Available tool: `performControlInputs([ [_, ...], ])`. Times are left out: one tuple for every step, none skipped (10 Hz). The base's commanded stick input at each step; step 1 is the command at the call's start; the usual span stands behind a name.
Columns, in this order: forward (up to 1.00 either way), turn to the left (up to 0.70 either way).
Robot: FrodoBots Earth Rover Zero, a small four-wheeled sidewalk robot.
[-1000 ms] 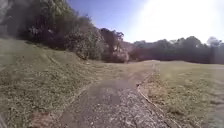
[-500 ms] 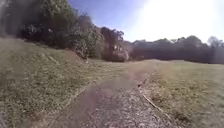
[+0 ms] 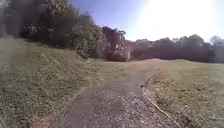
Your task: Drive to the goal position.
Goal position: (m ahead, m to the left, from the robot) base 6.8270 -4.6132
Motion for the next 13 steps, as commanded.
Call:
performControlInputs([
  [0.3,0.0],
  [0.3,0.0],
  [0.3,0.0],
  [0.3,0.0],
  [0.3,0.0],
  [0.3,0.0],
  [0.3,0.0],
  [0.3,0.0],
  [0.3,0.0],
  [0.3,0.0],
  [0.3,0.0],
  [0.3,0.0],
  [0.3,0.0],
])
